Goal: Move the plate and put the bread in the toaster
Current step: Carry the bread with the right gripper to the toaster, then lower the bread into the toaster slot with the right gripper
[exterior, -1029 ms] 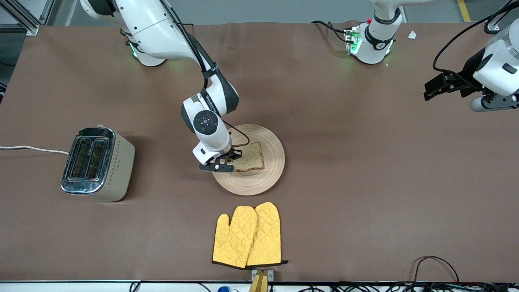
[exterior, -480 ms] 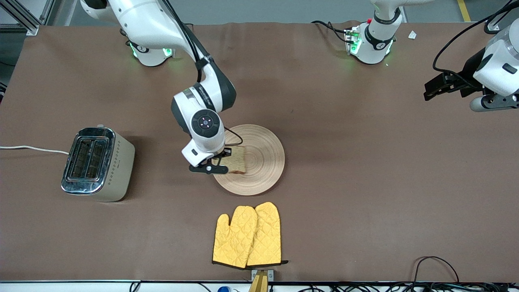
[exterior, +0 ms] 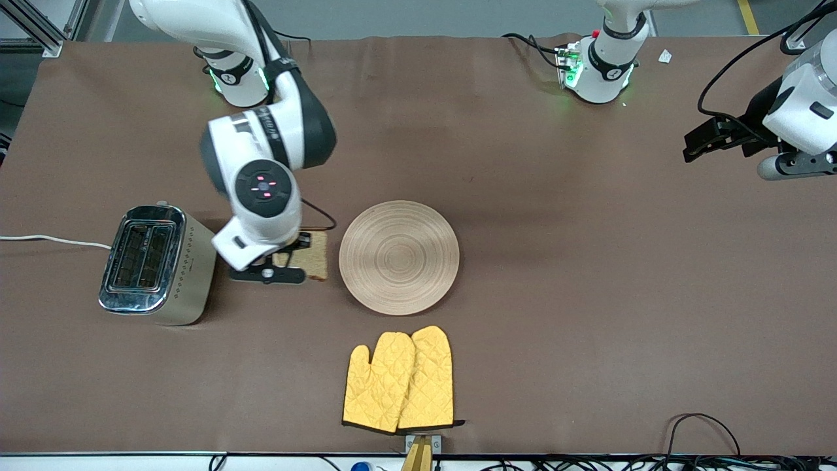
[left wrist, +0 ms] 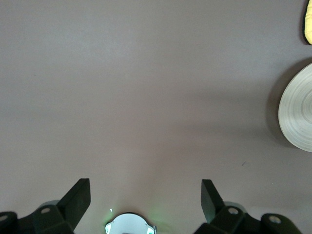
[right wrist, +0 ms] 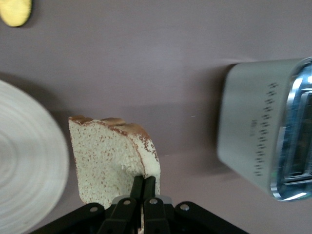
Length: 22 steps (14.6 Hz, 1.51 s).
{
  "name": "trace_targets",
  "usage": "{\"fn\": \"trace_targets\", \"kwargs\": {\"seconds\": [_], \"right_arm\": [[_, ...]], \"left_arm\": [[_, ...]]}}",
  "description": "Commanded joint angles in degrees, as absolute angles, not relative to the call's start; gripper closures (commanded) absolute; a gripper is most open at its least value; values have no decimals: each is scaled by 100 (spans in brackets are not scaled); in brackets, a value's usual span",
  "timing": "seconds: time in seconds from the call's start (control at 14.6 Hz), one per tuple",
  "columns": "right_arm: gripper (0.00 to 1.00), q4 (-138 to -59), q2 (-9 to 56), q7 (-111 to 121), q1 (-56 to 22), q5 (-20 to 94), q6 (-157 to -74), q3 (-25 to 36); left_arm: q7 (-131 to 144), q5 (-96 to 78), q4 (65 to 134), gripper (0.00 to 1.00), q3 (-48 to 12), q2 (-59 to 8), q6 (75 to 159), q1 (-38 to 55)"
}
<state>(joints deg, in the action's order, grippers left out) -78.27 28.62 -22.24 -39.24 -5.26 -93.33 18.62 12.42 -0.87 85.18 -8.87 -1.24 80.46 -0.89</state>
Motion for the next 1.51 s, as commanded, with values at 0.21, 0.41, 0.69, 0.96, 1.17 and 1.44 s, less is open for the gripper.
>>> {"fn": "trace_targets", "kwargs": {"seconds": [0.21, 0.41, 0.69, 0.96, 1.17, 1.44], "right_arm": [[100, -7919, 2479, -731, -3911, -1825, -8658, 2399], [100, -7928, 2479, -624, -3937, -2818, -8412, 2408], [100, -8050, 2479, -615, -3841, -3523, -8376, 2426], [100, -8226, 2487, -633, -3490, -4017, -8674, 2417], [100, -8428, 2470, -782, -3428, -4017, -8797, 2417], [99, -8806, 2461, -1176, -3243, -4008, -9166, 2417]], "left_arm": [[1301, -132, 8481, 0, -896, -114, 8051, -70], [1310, -123, 8481, 0, -914, -114, 8051, -62], [1310, -141, 8490, 0, -932, -114, 8051, -53], [1310, -158, 8490, 0, -932, -114, 8051, -53], [1310, -158, 8490, 0, -932, -114, 8051, -53], [1310, -158, 8490, 0, -932, -114, 8051, -53]]}}
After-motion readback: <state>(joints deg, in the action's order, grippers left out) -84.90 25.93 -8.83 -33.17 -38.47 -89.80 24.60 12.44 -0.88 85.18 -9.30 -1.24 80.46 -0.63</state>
